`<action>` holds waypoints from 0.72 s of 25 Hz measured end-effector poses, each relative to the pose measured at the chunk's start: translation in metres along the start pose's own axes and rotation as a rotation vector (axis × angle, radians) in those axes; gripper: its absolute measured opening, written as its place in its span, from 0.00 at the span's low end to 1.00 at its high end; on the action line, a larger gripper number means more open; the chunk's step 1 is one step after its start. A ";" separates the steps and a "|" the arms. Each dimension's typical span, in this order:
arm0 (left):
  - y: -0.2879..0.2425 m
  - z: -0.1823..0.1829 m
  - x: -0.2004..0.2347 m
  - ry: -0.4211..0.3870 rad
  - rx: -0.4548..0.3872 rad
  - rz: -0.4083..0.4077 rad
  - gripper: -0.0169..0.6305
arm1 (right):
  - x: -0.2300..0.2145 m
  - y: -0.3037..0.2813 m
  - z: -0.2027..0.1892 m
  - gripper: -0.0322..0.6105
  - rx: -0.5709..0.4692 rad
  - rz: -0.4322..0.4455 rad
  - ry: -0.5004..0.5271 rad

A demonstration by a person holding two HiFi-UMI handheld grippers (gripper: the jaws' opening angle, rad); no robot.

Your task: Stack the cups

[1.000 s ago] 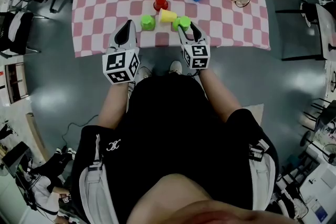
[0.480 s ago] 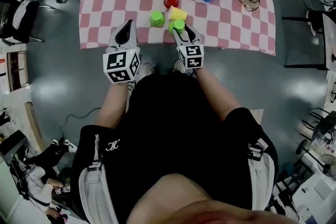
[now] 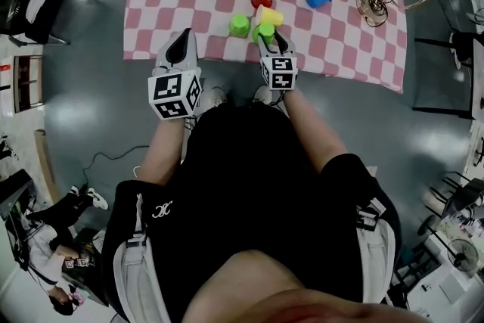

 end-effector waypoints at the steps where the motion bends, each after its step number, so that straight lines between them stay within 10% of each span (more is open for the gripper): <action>1: 0.000 -0.001 0.001 0.002 0.000 0.003 0.05 | -0.001 -0.002 0.001 0.35 0.000 -0.002 0.003; 18: -0.002 -0.002 0.003 0.012 0.010 0.017 0.05 | -0.008 -0.020 0.015 0.35 -0.008 -0.014 0.040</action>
Point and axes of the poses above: the fingertips, and each gripper's own axes: y backward along the fingers, x to its left, z out of its top, the point moved 9 cm from there along y, backward along the fingers, and after that the axes turned 11 degrees about x, right-handed, at the moved point
